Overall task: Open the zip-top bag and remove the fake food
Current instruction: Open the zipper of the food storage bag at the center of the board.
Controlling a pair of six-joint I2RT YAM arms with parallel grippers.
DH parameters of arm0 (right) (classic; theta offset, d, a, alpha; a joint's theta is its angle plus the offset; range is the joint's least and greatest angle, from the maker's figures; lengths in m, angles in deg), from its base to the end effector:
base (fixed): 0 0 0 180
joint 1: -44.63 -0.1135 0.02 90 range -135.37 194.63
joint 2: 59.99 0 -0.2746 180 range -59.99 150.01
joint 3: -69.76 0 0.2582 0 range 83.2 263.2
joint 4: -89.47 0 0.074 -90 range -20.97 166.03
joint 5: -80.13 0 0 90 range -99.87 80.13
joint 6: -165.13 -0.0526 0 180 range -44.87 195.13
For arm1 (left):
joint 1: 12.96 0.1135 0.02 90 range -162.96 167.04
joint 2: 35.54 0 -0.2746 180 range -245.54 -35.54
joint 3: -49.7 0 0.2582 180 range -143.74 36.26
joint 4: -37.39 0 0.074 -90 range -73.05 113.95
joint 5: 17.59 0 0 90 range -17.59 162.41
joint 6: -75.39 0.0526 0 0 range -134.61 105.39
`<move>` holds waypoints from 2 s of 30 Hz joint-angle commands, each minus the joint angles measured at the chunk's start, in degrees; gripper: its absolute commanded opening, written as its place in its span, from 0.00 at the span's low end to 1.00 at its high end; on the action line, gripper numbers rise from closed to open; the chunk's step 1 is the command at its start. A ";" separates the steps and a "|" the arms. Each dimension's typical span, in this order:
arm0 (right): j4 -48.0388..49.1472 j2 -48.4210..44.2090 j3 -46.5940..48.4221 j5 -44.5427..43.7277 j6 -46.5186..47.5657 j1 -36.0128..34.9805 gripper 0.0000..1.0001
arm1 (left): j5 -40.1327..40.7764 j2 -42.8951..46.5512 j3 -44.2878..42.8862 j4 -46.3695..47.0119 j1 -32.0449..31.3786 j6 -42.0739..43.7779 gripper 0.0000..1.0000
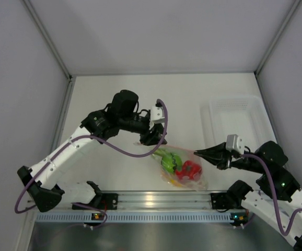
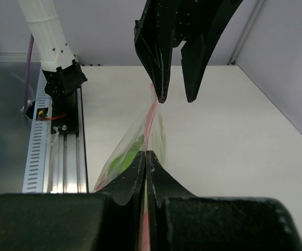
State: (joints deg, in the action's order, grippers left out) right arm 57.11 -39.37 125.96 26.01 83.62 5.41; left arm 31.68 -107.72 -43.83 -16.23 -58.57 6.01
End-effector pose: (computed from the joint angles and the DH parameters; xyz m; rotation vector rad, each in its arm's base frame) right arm 0.0498 0.0804 0.3670 -1.0826 1.1707 0.8938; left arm 0.1663 -0.2189 0.4081 1.5076 1.5246 -1.0118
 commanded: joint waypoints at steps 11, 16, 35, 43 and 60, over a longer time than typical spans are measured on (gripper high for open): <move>1.16 -0.23 0.48 -0.19 0.56 0.46 0.00 | 0.21 4.59 -0.06 0.55 -0.36 -0.94 0.44; 1.69 -0.67 0.30 -0.11 0.39 0.46 0.00 | 0.30 3.54 0.38 0.46 -0.36 -1.20 0.42; 1.96 -1.02 0.22 -0.11 0.39 0.38 0.00 | -1.63 1.96 1.17 0.55 -0.45 -1.37 0.39; 1.60 -0.93 0.30 0.16 0.39 0.46 0.00 | -1.98 4.24 0.47 0.55 -0.45 -1.20 0.39; 2.57 -1.72 -0.14 -0.02 0.03 0.46 0.00 | -2.16 1.78 1.34 0.55 -1.68 -1.99 0.37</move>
State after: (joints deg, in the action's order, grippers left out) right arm 57.11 -40.28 125.94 25.77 83.60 5.41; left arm 30.63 -105.14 -42.72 -16.43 -59.66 4.59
